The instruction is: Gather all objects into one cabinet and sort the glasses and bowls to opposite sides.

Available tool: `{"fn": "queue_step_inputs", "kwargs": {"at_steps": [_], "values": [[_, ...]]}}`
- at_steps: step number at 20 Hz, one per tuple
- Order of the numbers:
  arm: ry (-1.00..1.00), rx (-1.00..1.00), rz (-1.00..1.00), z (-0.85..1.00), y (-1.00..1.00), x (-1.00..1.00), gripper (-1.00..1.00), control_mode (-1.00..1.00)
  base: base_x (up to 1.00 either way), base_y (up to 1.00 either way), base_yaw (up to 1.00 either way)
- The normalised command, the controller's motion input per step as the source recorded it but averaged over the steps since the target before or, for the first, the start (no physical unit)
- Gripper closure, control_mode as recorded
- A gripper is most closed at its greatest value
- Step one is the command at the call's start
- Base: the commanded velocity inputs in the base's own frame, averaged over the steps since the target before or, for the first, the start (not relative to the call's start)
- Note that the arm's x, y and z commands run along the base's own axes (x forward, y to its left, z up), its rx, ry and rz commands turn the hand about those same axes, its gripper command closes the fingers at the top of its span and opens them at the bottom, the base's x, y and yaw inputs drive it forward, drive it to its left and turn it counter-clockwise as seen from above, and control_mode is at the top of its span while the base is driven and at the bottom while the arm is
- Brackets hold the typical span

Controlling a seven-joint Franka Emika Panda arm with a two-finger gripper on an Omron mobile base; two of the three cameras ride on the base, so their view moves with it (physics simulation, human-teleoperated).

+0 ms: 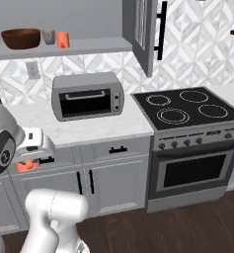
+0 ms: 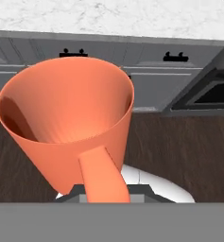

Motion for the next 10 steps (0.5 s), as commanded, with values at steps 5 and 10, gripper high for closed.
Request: {"fn": "queue_step_inputs", "kwargs": {"at_steps": [5, 10], "values": [[0.00, 0.00, 0.00, 0.00, 0.00, 0.00, 1.00, 1.00, 0.05, -0.06, 0.45], [0.00, 0.00, 0.00, 0.00, 0.00, 0.00, 1.00, 1.00, 0.13, -0.14, 0.05]]}}
